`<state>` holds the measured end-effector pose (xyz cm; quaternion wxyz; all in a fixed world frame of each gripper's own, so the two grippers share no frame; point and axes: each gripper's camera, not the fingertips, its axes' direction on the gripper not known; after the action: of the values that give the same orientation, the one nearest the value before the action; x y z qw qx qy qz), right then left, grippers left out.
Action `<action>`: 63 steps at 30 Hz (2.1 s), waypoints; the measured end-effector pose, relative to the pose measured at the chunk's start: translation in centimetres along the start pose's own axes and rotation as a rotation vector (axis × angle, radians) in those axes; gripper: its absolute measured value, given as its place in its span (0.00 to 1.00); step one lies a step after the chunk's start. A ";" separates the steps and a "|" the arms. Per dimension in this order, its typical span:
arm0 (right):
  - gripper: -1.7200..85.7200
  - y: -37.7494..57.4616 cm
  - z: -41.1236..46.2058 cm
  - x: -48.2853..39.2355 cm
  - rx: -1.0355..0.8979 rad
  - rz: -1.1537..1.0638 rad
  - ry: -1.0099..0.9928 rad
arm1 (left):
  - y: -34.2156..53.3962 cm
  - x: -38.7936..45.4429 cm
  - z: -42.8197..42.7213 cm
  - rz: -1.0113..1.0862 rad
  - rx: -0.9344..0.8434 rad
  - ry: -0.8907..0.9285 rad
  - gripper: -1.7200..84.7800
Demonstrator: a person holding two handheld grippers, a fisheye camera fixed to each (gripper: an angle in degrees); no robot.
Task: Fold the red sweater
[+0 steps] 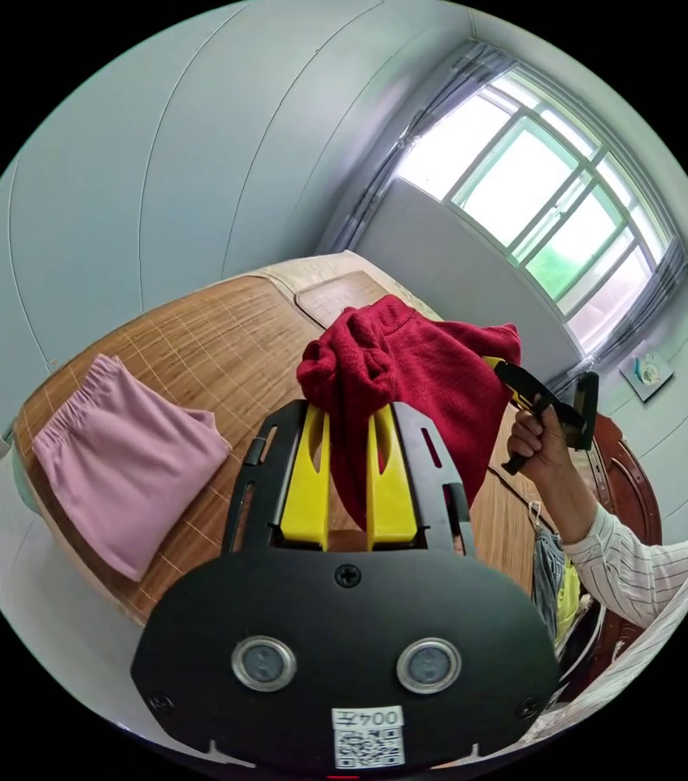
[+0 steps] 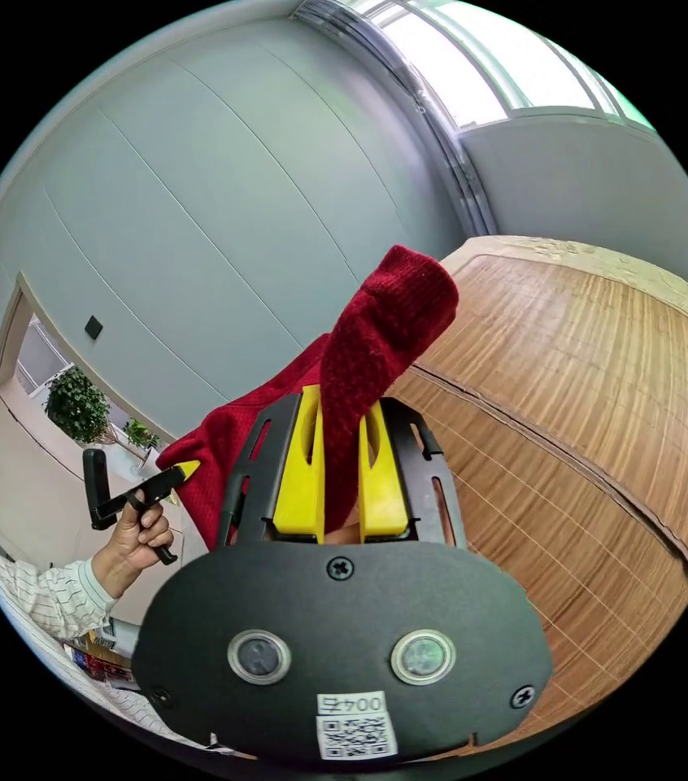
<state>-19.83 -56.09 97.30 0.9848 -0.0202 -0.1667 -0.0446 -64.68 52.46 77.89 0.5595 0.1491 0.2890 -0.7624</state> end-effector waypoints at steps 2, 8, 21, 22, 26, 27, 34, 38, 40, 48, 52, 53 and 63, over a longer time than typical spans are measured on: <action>0.09 -3.2 4.5 -1.0 0.005 -0.009 -0.018 | -3.2 -3.2 0.3 0.000 0.035 -0.023 0.10; 0.09 -11.3 18.7 -2.4 -0.006 0.001 -0.077 | -10.7 -13.7 3.3 -0.040 0.101 -0.055 0.10; 0.11 -14.3 37.2 1.0 -0.212 0.083 -0.036 | -13.2 -32.0 11.1 -0.387 -0.008 0.057 0.10; 0.11 -14.4 38.1 1.8 -0.254 0.120 -0.021 | -13.0 -33.1 11.2 -0.439 -0.004 0.097 0.10; 0.13 -15.2 39.1 2.6 -0.310 0.130 0.003 | -12.8 -37.5 10.4 -0.697 0.042 0.335 0.12; 0.13 -15.5 38.8 2.6 -0.308 0.119 0.018 | -12.8 -37.9 9.9 -0.755 0.053 0.374 0.12; 0.12 -15.6 33.1 3.4 -0.128 0.124 0.117 | -12.2 -36.2 3.4 -0.797 0.270 0.253 0.08; 0.11 -14.9 34.0 -0.2 -0.145 -0.026 -0.020 | -16.7 -29.8 6.0 -0.369 0.200 0.179 0.03; 0.11 -14.2 36.0 -2.6 -0.196 -0.089 -0.021 | -18.5 -28.4 9.4 -0.304 0.116 0.103 0.03; 0.10 -12.2 38.5 -6.1 -0.358 -0.307 0.204 | -18.5 -31.2 18.4 -0.433 -0.100 0.001 0.03; 0.08 -11.8 33.6 -6.7 -0.278 -0.290 0.108 | -18.6 -27.0 15.2 -0.387 0.071 0.067 0.03; 0.09 -11.3 32.9 -6.9 -0.270 -0.286 0.075 | -19.1 -25.0 14.7 -0.313 0.124 0.063 0.03; 0.11 -5.9 23.7 -6.2 -0.280 -0.169 -0.069 | -19.7 -20.2 17.7 -0.247 -0.006 0.024 0.03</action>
<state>-33.93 -60.12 117.76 0.9587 -0.1446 -0.1937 -0.1496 -74.81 61.25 108.40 0.4584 0.1200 0.3139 -0.8227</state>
